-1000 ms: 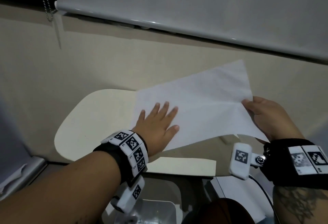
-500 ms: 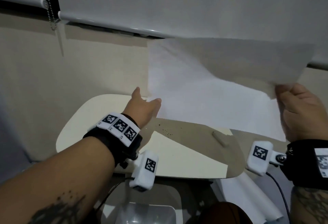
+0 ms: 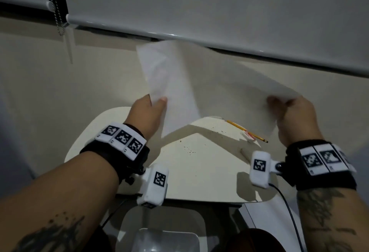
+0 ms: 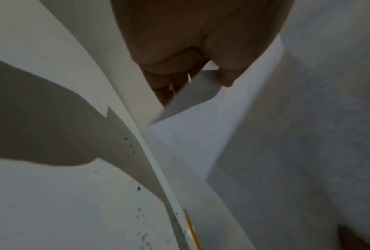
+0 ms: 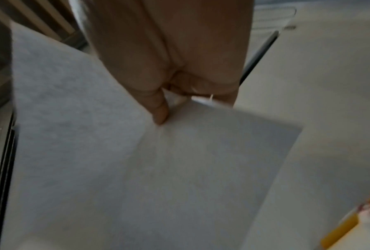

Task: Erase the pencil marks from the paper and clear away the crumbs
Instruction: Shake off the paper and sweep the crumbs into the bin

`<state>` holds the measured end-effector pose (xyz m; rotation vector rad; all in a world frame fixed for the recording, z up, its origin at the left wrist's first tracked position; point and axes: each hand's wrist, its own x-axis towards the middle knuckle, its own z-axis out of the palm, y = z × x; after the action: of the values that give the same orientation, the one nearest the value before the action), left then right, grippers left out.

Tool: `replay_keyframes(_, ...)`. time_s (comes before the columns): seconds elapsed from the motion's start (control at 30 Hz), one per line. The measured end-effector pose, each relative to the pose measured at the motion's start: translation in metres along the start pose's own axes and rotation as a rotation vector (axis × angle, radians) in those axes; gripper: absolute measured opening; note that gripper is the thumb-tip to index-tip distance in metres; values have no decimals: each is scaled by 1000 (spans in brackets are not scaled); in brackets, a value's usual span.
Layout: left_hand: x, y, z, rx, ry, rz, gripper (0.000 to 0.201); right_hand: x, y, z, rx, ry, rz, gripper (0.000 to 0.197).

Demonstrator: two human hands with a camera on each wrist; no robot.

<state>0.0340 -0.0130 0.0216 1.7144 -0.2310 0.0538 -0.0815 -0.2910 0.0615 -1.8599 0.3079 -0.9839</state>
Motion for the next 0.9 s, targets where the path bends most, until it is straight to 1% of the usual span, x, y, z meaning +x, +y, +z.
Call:
replay_keyframes(0.03, 5, -1, -3, -47, 26, -26, 46, 7, -2, 6, 5, 38, 27, 12)
replay_keyframes(0.1, 18, -8, -9, -130, 70, -100, 51, 21, -3, 17, 7, 66, 78, 17)
replay_keyframes(0.17, 25, -10, -18, -236, 116, -199, 61, 33, -2, 28, 86, 67, 130, 30)
replay_keyframes(0.2, 26, -9, -23, -292, 137, -231, 62, 38, 1, 32, 123, 70, 162, 35)
replay_keyframes(0.23, 27, -8, -29, -341, 150, -261, 56, 40, 5, 36, 144, 66, 199, 36)
replay_keyframes(0.3, 31, -13, -41, -444, 157, -321, 40, 40, 13, 44, 116, 22, 294, 25)
replay_keyframes(0.33, 31, -15, -45, -502, 164, -347, 36, 38, 18, 49, 76, -30, 336, 17)
replay_keyframes(0.37, 32, -18, -48, -555, 172, -373, 34, 34, 25, 55, -6, -101, 374, 19)
replay_keyframes(0.43, 33, -24, -52, -645, 171, -410, 30, 28, 35, 66, -268, -309, 427, 34)
replay_keyframes(0.47, 33, -25, -51, -677, 172, -424, 26, 22, 37, 72, -438, -423, 448, 41)
replay_keyframes(0.5, 33, -27, -51, -699, 176, -438, 22, 15, 38, 79, -605, -516, 451, 43)
replay_keyframes(0.53, 31, -27, -48, -724, 176, -446, 19, 10, 38, 85, -760, -593, 410, 44)
replay_keyframes(0.57, 28, -27, -46, -747, 174, -451, 17, 6, 39, 91, -846, -663, 388, 46)
replay_keyframes(0.6, 27, -28, -45, -765, 174, -457, 16, 2, 37, 96, -884, -739, 392, 47)
replay_keyframes(0.63, 25, -28, -44, -777, 169, -461, 15, 1, 37, 99, -897, -784, 408, 49)
replay_keyframes(0.73, 20, -30, -41, -814, 149, -471, 13, 4, 40, 107, -966, -871, 541, 61)
replay_keyframes(0.77, 19, -31, -40, -829, 141, -475, 13, 5, 43, 109, -1020, -896, 547, 66)
replay_keyframes(0.83, 19, -31, -40, -862, 137, -488, 13, 1, 53, 118, -1127, -938, 502, 78)
replay_keyframes(0.9, 21, -33, -41, -898, 132, -506, 14, -10, 59, 125, -1168, -1017, 435, 85)
